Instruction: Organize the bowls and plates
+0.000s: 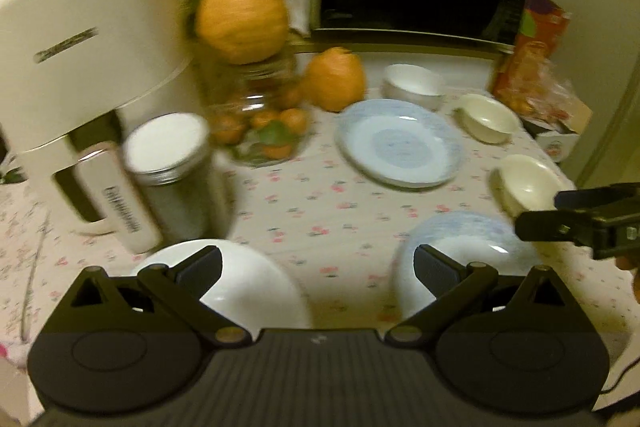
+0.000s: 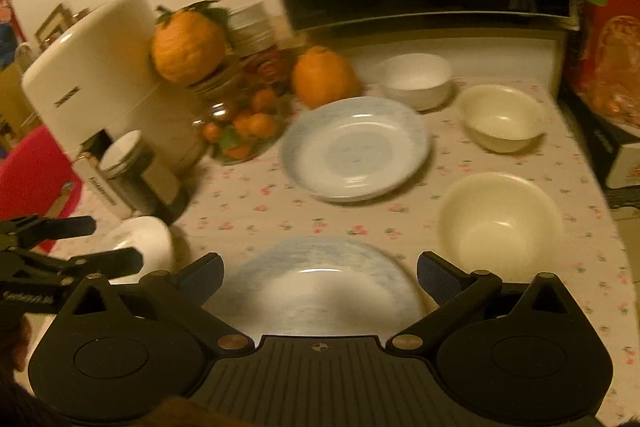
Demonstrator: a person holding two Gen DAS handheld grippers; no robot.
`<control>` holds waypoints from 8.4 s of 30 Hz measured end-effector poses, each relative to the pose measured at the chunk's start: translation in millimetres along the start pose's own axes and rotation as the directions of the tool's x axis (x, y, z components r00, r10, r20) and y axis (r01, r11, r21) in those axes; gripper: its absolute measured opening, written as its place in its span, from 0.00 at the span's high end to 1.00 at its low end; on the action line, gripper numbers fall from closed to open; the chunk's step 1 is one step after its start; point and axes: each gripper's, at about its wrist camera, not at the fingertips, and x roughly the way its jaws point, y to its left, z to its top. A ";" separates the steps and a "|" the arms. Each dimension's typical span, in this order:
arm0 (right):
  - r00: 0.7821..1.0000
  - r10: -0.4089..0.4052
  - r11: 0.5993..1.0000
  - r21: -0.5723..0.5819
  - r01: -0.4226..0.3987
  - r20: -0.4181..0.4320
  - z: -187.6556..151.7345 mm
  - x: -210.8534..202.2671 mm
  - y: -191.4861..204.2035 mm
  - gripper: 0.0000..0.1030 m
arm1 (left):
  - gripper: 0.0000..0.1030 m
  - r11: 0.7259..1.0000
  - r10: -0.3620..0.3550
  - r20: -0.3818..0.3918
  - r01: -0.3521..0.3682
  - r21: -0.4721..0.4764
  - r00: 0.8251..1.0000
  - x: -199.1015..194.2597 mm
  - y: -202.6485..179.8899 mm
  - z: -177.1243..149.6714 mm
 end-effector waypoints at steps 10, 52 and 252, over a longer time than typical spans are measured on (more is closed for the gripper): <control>0.982 0.173 0.984 -0.019 -0.175 -0.074 -1.3 44.0 58.3 0.00 | 0.23 0.991 0.059 -0.024 -0.061 -0.119 0.998 -3.9 82.7 -18.1; 0.986 0.064 0.932 0.362 -0.004 -0.156 121.5 150.3 -144.6 0.17 | 0.55 0.985 -0.093 -0.124 0.074 -0.153 0.988 170.9 -39.5 102.9; 0.996 0.080 0.964 0.258 -0.066 -0.044 15.8 8.4 -18.4 0.05 | 0.00 0.982 -0.010 -0.084 -0.006 -0.190 0.996 0.3 29.5 -28.9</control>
